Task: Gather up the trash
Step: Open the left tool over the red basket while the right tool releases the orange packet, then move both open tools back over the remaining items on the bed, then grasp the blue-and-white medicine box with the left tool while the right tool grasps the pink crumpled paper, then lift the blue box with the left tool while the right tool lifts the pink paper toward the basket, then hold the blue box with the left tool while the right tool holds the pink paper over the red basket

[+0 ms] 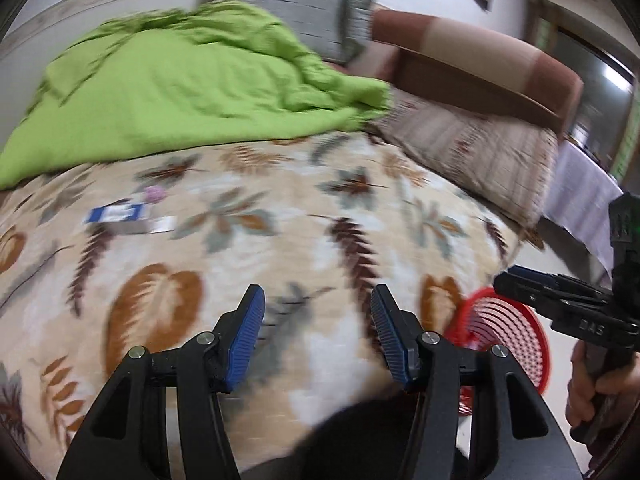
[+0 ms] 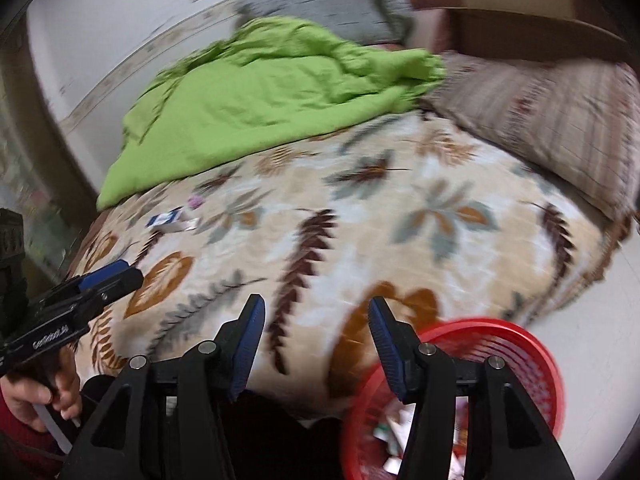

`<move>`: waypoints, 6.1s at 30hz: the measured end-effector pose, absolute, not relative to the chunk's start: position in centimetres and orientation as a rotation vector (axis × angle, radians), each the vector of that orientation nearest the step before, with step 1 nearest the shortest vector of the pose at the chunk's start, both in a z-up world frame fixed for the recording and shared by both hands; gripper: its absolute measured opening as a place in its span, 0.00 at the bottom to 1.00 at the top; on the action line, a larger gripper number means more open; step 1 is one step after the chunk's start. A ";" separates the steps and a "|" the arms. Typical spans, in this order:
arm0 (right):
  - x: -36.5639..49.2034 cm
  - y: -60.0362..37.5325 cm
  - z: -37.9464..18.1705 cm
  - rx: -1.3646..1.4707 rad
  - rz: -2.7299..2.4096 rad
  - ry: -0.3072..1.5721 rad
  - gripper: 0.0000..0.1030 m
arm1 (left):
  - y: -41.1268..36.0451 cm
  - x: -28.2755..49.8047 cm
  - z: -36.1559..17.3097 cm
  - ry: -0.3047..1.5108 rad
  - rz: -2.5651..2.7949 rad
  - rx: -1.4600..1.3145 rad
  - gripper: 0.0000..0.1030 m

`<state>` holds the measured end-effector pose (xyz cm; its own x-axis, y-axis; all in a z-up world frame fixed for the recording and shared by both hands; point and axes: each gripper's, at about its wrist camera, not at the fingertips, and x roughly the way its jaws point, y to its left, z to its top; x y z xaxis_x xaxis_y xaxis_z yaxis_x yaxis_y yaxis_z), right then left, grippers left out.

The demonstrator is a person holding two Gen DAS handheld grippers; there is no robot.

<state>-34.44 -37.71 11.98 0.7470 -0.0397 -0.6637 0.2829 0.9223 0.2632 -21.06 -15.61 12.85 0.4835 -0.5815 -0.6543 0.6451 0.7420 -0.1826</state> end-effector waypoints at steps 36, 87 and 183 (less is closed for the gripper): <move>10.5 -24.6 4.4 0.529 0.070 1.019 0.43 | 4.3 -5.7 7.2 0.873 -0.292 -0.250 0.53; -9.6 -27.0 6.5 0.391 0.138 0.870 0.31 | -6.7 4.2 2.1 0.998 -0.287 -0.101 0.31; -43.6 -43.5 10.3 0.525 -0.412 0.645 0.30 | -26.1 -29.4 12.9 0.754 -0.996 0.254 0.31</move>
<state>-43.60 -43.47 10.33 0.7276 -0.1979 -0.6568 0.5131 0.7925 0.3296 -29.39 -26.05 12.90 0.3203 -0.6637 -0.6759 0.8306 0.5399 -0.1366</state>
